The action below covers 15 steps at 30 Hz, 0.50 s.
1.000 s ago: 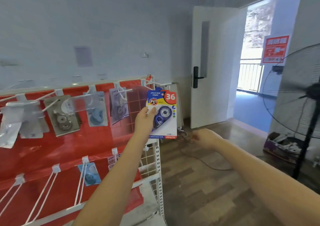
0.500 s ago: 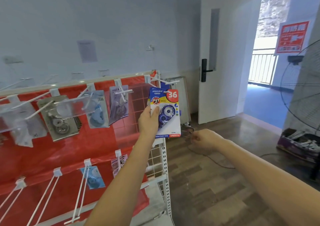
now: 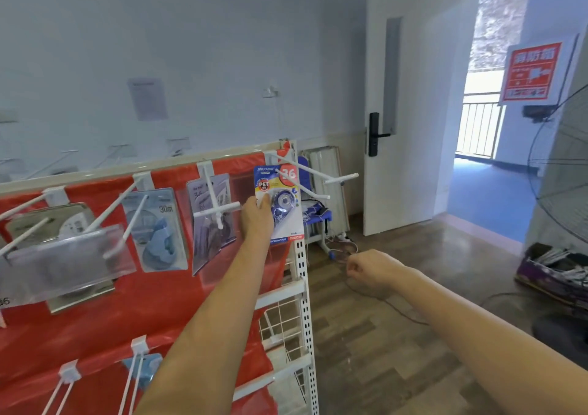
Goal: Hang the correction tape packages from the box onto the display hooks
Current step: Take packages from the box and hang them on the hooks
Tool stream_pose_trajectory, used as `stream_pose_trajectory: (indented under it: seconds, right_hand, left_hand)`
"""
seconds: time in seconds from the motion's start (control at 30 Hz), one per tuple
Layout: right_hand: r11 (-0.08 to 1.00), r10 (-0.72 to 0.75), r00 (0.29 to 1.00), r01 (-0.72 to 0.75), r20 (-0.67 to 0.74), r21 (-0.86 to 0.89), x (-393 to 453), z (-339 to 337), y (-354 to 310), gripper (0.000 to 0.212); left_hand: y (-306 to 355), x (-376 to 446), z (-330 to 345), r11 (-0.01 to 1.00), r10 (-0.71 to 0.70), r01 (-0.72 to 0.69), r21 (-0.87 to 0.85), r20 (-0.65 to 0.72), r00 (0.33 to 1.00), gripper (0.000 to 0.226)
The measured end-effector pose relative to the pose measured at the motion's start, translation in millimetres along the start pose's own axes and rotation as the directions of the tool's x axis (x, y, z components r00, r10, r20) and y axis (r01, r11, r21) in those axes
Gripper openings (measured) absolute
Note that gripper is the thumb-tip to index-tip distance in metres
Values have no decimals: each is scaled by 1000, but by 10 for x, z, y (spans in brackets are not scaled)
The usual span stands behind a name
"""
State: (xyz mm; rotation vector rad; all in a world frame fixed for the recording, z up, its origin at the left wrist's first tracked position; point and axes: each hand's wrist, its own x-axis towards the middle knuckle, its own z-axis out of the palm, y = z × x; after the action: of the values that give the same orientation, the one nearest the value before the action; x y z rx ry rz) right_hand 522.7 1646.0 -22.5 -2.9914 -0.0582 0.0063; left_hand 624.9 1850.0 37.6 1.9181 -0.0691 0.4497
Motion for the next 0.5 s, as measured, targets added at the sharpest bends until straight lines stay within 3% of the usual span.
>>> stream_pose_trajectory:
  seconds: [0.27,0.43,0.5]
  right_hand:
    - [1000,10,1000,-10,-2,7,102,-34,-66,28]
    - [1000,21,999,-22,26,20,-80,-45,-209,35]
    - [1000,8,999,-9,40,17,-182,-74,-267,35]
  left_hand:
    - [-210,167,65,993,-109,106,59,51,993,50]
    - [-518,-133,-31,970,-236,217,106,222,946,42]
    - [-567,-353,-161,956,-243,171,240,311,919,36]
